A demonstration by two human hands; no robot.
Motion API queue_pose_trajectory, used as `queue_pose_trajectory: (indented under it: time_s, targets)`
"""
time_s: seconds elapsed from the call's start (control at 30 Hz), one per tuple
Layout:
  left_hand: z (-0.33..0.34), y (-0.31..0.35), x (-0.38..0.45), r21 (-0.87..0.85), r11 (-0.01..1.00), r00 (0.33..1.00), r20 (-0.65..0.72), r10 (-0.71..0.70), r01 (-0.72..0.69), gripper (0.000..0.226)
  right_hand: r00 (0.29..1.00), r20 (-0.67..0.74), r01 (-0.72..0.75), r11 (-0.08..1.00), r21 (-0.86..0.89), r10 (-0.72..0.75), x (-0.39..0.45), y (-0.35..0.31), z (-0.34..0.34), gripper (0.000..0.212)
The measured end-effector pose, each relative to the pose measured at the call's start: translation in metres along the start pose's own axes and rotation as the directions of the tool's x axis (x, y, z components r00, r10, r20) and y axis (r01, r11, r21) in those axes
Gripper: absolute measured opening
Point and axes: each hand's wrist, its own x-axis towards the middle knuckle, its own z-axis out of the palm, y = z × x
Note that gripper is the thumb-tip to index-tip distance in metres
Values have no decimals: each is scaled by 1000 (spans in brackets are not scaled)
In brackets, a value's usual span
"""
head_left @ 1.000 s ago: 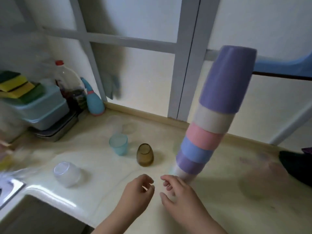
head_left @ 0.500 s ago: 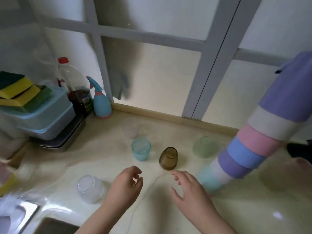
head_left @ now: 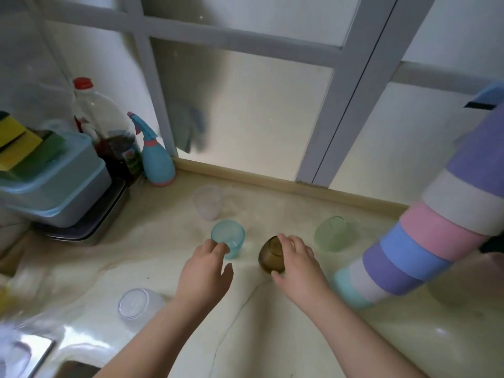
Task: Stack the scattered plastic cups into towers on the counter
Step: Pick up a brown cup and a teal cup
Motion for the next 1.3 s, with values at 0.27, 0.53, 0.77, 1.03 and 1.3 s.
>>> queue_pose_trajectory:
  time_s: [0.27,0.53,0.77,1.03,1.3]
  targets:
    - [7,-22,6,133,990,998,-4,55,-54,33,989,74,-139,984,112,131,30,-1,27,68]
    - [23,-27,27,390,905,985,86,147,-169,42,999,22,23,983,183,-27,-12,-18,12,63]
    - [31,-18,13,371,916,987,16,161,-155,31,998,16,56,975,217,-61,-66,-13,-5,65]
    - [27,28,-52,335,908,961,-23,277,-254,27,998,-12,62,954,293,-61,-109,22,-15,66]
    - [52,115,-120,330,880,915,-98,391,-341,16,999,-4,47,948,314,-48,-184,95,-45,69]
